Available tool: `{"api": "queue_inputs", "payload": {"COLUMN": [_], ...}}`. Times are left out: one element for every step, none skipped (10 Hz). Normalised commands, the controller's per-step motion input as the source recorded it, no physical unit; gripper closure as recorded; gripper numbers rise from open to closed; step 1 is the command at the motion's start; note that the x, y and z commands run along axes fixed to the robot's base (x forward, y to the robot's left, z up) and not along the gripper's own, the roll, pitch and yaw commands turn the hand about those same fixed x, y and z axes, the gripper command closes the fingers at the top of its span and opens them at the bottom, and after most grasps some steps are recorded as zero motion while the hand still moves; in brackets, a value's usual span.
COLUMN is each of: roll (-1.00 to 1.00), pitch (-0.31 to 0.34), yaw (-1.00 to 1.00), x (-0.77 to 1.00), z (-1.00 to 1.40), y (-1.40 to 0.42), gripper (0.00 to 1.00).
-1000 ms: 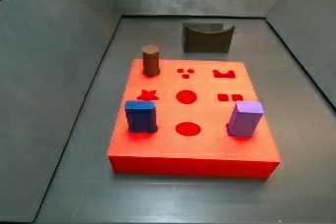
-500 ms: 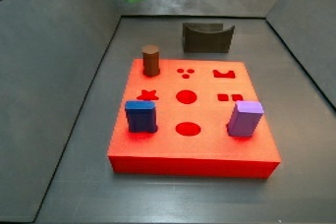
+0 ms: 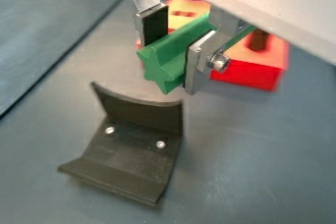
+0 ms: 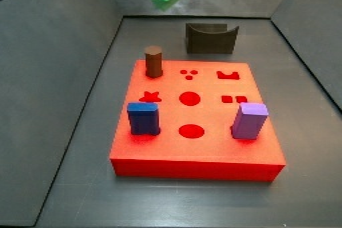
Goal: Pick up the star object. Move up. Place the star object on the fixture. Regrasp the star object. Move to above the board. Insert the star object.
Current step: Place the star object on the fixture.
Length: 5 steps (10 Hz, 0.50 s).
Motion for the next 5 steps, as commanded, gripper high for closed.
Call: {"api": "queue_inputs", "payload": {"roll": [0.07, 0.07, 0.07, 0.08, -1.00], "pitch": [-0.049, -0.038, -0.033, -0.028, 0.326], "yaw": [1.00, 1.00, 1.00, 0.96, 0.40], "x": [0.60, 0.50, 0.43, 0.38, 0.69], "z": [-0.06, -0.05, -0.05, -0.05, 0.35], "y": [-0.03, -0.02, -0.02, -0.02, 0.58], "gripper": [1.00, 1.00, 1.00, 1.00, 1.00]}}
